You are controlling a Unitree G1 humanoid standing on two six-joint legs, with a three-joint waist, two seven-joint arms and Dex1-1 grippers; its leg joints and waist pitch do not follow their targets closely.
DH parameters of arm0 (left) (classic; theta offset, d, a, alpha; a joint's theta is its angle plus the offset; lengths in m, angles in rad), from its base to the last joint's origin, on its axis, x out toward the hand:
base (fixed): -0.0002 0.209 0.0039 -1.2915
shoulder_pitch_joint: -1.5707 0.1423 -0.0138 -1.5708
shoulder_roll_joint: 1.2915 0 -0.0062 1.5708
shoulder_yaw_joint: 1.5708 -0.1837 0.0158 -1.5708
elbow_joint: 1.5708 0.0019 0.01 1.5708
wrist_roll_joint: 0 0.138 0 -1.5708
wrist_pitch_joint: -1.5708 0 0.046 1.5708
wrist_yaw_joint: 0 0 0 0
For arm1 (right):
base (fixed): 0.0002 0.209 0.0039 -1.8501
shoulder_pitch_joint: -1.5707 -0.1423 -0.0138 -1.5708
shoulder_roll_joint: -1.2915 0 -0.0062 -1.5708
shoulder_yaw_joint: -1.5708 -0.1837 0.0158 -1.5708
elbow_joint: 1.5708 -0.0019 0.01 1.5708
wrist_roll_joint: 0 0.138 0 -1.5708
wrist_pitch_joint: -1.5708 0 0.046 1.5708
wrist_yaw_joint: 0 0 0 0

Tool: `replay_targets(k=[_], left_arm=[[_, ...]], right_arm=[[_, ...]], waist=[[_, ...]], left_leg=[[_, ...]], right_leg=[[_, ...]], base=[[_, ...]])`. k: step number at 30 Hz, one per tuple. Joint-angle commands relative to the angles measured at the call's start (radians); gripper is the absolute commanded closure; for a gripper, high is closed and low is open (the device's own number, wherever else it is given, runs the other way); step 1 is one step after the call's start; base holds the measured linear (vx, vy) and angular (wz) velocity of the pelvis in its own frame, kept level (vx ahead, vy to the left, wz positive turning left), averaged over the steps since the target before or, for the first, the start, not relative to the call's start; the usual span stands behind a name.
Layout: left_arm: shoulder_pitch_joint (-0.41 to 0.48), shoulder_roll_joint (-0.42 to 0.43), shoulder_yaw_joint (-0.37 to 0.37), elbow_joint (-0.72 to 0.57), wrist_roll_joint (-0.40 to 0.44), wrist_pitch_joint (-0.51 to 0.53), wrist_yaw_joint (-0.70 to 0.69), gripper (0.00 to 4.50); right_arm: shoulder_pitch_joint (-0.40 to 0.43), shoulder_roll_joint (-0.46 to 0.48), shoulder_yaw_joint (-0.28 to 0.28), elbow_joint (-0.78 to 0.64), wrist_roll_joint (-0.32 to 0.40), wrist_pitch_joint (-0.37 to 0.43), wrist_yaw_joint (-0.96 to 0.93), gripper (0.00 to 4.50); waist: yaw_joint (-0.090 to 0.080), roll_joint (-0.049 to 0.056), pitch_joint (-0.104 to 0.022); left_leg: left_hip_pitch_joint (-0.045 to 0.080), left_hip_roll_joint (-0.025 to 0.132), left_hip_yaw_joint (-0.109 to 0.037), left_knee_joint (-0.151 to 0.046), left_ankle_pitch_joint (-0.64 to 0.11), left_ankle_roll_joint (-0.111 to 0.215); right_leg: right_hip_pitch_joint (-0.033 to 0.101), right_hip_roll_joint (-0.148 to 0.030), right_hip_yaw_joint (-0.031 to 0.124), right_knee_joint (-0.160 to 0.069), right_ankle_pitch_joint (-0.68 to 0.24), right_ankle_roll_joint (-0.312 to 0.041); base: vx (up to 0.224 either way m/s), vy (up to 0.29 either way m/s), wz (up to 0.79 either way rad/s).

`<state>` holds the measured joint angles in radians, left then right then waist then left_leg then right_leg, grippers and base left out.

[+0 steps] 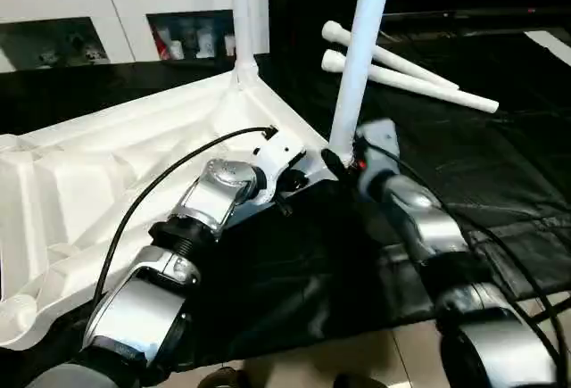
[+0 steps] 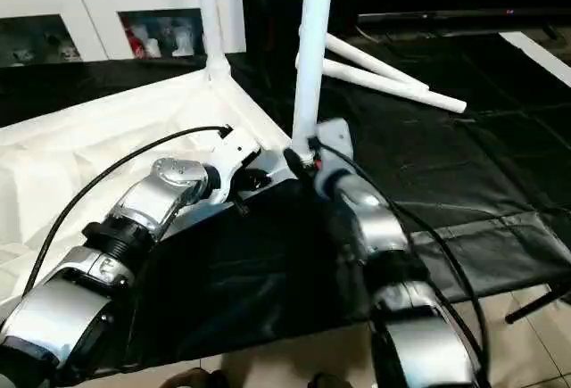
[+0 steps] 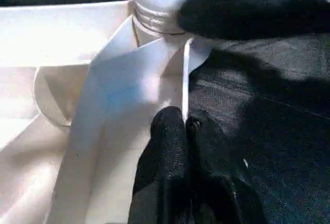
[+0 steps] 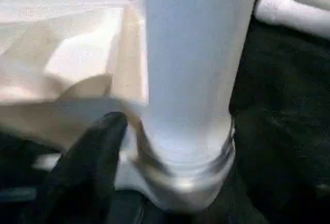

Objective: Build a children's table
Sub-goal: Rotate leg to tighten, then rotate table base

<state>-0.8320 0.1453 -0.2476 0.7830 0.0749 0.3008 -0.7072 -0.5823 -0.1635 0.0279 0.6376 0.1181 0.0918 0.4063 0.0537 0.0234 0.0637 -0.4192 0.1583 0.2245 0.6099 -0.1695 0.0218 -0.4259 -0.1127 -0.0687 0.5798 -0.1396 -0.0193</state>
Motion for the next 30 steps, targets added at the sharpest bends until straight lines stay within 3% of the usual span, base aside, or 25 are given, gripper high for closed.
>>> replay_targets(k=[1,5,7,8,14,17,20,25,27,29,30], left_arm=[[-0.022,0.002,-0.001,-0.041,-0.001,-0.052,0.002,4.5],[-0.016,0.0,-0.008,-0.027,0.005,-0.071,-0.011,4.5],[-0.015,0.001,-0.011,-0.025,0.01,-0.08,-0.017,4.5],[-0.012,0.002,-0.012,-0.026,0.015,-0.098,-0.012,4.23],[-0.011,-0.008,0.027,-0.021,-0.017,-0.1,0.024,3.73],[-0.007,-0.008,0.05,-0.035,-0.036,-0.112,0.021,3.49],[-0.006,-0.005,0.077,-0.052,-0.059,-0.1,0.016,3.26],[-0.014,0.016,0.132,-0.086,-0.092,-0.092,0.049,2.96],[-0.025,0.078,0.153,-0.103,-0.071,-0.06,0.089,2.75],[-0.025,0.093,0.154,-0.107,-0.062,-0.053,0.095,2.68],[-0.02,0.131,0.15,-0.119,-0.041,-0.041,0.095,2.63]], right_arm=[[0.039,-0.026,-0.011,-0.108,0.037,0.033,0.045,0.58],[0.168,-0.087,-0.051,-0.345,0.121,0.098,0.121,0.18],[0.193,-0.096,-0.063,-0.389,0.132,0.102,0.124,0.08],[0.221,-0.101,-0.082,-0.435,0.144,0.1,0.118,0.02],[0.279,-0.115,-0.126,-0.512,0.181,0.117,0.109,0.0],[0.3,-0.124,-0.142,-0.542,0.196,0.158,0.096,0.0],[0.314,-0.123,-0.159,-0.562,0.227,0.219,0.093,0.0],[0.335,-0.117,-0.122,-0.62,0.224,0.249,0.093,0.0],[0.347,-0.119,-0.051,-0.633,0.165,0.217,0.108,0.0],[0.351,-0.121,-0.037,-0.635,0.16,0.208,0.118,0.0],[0.359,-0.1,-0.035,-0.641,0.179,0.207,0.119,0.0]], waist=[[0.004,-0.001,-0.095],[0.008,-0.008,-0.095],[0.01,-0.009,-0.094],[0.009,-0.008,-0.094],[0.009,-0.007,-0.087],[0.006,-0.008,-0.082],[0.004,-0.008,-0.079],[0.001,-0.007,-0.079],[-0.004,-0.007,-0.078],[-0.012,-0.005,-0.076],[-0.013,-0.007,-0.077]], left_leg=[[0.046,0.066,-0.04,-0.063,-0.123,0.1],[0.046,0.069,-0.043,-0.067,-0.142,0.092],[0.045,0.068,-0.042,-0.067,-0.15,0.091],[0.043,0.066,-0.043,-0.067,-0.155,0.089],[0.045,0.067,-0.044,-0.073,-0.217,0.069],[0.052,0.067,-0.047,-0.079,-0.288,0.031],[0.056,0.066,-0.049,-0.083,-0.334,0.006],[0.054,0.066,-0.051,-0.086,-0.34,-0.006],[0.054,0.063,-0.053,-0.087,-0.355,-0.012],[0.051,0.063,-0.056,-0.09,-0.374,-0.024],[0.058,0.064,-0.055,-0.088,-0.386,-0.026]], right_leg=[[0.06,-0.046,0.032,-0.039,-0.115,-0.234],[0.061,-0.045,0.033,-0.041,-0.114,-0.221],[0.06,-0.047,0.033,-0.044,-0.131,-0.215],[0.059,-0.047,0.033,-0.046,-0.141,-0.214],[0.055,-0.046,0.03,-0.059,-0.221,-0.204],[0.054,-0.047,0.029,-0.071,-0.326,-0.174],[0.051,-0.046,0.03,-0.077,-0.374,-0.159],[0.049,-0.047,0.03,-0.077,-0.38,-0.141],[0.048,-0.046,0.028,-0.08,-0.402,-0.13],[0.048,-0.045,0.028,-0.079,-0.427,-0.112],[0.041,-0.047,0.03,-0.083,-0.441,-0.11]], base=[[0.0,0.0,0.0],[0.0,0.0,0.0],[0.0,0.0,0.0],[0.0,0.0,0.0],[0.0,0.0,0.0],[0.0,0.0,0.0],[0.0,0.0,0.0],[0.0,0.0,0.0],[0.0,0.0,0.0],[0.0,0.0,0.0],[0.0,0.0,0.0]])
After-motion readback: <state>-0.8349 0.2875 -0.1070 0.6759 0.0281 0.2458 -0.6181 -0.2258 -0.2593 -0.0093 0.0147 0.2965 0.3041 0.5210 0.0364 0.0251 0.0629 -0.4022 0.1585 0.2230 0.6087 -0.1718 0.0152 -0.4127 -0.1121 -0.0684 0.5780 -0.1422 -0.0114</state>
